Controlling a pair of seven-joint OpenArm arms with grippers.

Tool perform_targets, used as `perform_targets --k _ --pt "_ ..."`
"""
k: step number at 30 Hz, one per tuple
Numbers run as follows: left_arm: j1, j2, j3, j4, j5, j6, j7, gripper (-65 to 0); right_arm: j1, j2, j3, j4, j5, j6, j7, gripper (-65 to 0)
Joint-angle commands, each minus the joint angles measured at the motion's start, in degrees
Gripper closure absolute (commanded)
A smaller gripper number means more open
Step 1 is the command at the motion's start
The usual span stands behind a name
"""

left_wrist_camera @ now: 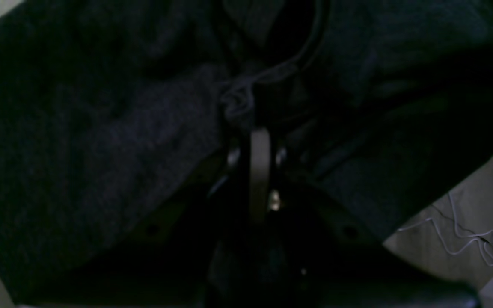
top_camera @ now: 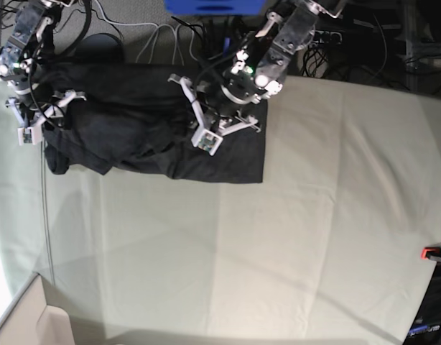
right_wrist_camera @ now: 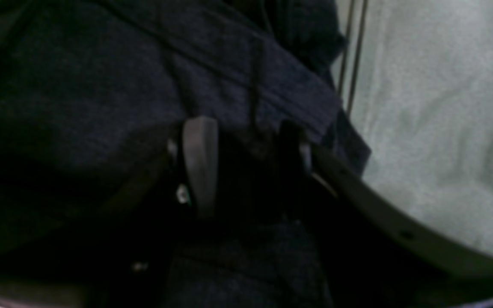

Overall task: Layout the t-shirt on the table in an organized manner, then fold the t-shirt properly
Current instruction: 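Grasp the strip end with the left gripper and fold it toward the right gripper, then release the folded end and lift the left gripper away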

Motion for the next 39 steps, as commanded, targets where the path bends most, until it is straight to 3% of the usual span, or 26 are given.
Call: perform_targets --k 1,8,22,25,29,31,36,39 --pt "-0.44 0.48 1.44 1.23 -0.31 -0.25 -1.11 -0.3 0.16 0.66 0.23 0.77 0.93 -0.05 1.18 -24.4" --pt "-1.94 -1.10 12.17 5.89 0.30 -0.16 -1.11 -0.1 0.16 0.66 0.23 0.77 0.93 -0.05 1.18 -24.4" --pt "-6.86 -4.44 22.19 6.50 0.30 0.19 -0.58 -0.2 0.07 0.66 0.23 0.77 0.93 -0.05 1.18 -24.4" --pt "-6.86 -4.53 22.28 6.50 0.30 0.28 -0.58 -6.4 -0.02 0.66 0.23 0.77 0.84 -0.05 1.18 -24.4" --pt "-6.68 -4.62 22.28 6.68 0.30 0.28 -0.76 -27.0 -0.02 0.66 0.23 0.77 0.75 -0.05 1.18 -24.6" --pt "-6.60 -4.79 22.28 6.76 0.04 0.01 -1.02 -34.3 -0.02 0.66 0.49 0.77 0.75 -0.05 1.18 -24.8" --pt "-6.42 -8.05 21.14 12.22 -0.31 0.28 -1.11 -36.9 0.07 0.66 1.28 1.21 0.75 -0.05 1.18 -25.6" --pt "-3.69 -10.77 14.72 16.70 -0.40 0.28 -1.11 -37.0 0.68 -0.92 6.29 2.09 0.84 -0.05 1.18 -32.7"
